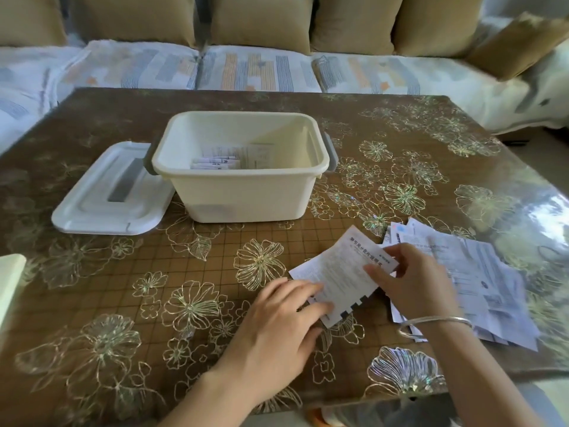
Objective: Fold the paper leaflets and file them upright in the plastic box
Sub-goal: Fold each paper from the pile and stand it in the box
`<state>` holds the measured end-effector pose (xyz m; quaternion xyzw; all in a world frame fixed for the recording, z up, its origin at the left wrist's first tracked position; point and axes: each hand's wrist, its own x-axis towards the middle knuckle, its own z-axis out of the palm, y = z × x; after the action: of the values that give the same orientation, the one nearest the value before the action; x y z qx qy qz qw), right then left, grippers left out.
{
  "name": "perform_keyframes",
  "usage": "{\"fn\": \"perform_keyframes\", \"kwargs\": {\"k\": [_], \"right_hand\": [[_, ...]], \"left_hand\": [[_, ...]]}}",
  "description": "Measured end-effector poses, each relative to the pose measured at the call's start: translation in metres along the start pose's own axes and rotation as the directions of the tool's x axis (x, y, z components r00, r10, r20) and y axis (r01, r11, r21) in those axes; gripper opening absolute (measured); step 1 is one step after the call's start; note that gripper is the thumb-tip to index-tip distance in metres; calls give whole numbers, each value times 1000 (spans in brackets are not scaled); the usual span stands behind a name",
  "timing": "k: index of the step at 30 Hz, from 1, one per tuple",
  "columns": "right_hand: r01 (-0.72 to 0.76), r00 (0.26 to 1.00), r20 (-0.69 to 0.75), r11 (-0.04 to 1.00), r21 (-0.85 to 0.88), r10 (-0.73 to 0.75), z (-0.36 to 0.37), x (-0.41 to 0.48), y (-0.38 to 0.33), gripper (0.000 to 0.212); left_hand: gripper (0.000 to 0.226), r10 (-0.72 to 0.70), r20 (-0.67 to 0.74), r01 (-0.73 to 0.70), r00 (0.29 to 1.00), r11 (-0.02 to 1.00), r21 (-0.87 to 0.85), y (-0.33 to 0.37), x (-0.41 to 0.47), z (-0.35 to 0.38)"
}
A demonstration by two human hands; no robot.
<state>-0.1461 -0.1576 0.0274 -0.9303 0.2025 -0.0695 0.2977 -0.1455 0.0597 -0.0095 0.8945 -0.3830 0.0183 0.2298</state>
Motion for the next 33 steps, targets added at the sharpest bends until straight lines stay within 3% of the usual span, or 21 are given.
{"fn": "perform_keyframes", "kwargs": {"k": [3, 6, 9, 11, 13, 15, 17, 19, 24, 27, 29, 33], "right_hand": [[6, 1000, -14, 969, 248, -3, 11, -7, -5, 15], [35, 999, -17, 932, 362, -31, 31, -19, -13, 13], [94, 995, -45, 917, 388, -84, 42, -24, -25, 10], [185, 980, -144, 882, 434, -134, 39, -24, -37, 15], [373, 920, -305, 792, 484, -246, 32, -26, -51, 21], [604, 786, -414, 710, 361, -458, 26, -33, -63, 12], [738, 664, -372, 650, 182, -649, 32, -41, -67, 11], [781, 619, -249, 619, 89, -745, 45, -46, -59, 10], [732, 680, -44, 673, 103, -732, 66, -58, -30, 11], [685, 719, 35, 716, 134, -694, 69, -65, -21, 19], [641, 755, 32, 747, 176, -655, 67, -68, -21, 8], [568, 816, -16, 798, 198, -577, 65, -71, -28, 20]], "left_hand": [[39, -26, -34, 27, 999, 999, 32, -3, -5, 1], [40, -61, -70, 62, 996, 998, 1, -4, -9, 0], [50, -224, -162, 188, 961, 959, -211, -9, -8, -12], [57, -332, -264, 239, 905, 913, -330, -17, -7, -28], [65, -390, -388, 230, 835, 888, -398, -26, -7, -46], [70, -391, -465, 174, 794, 880, -442, -34, -9, -59], [74, -386, -470, 190, 794, 891, -412, -42, -11, -64], [76, -394, -400, 255, 827, 899, -357, -49, -18, -59], [43, -298, -305, 265, 905, 953, -144, -53, -54, -36], [28, -301, -311, 263, 901, 952, -158, -49, -69, -30], [10, -290, -336, 241, 896, 953, -181, -46, -71, -31], [28, -321, -350, 267, 880, 944, -193, -41, -69, -31]]}}
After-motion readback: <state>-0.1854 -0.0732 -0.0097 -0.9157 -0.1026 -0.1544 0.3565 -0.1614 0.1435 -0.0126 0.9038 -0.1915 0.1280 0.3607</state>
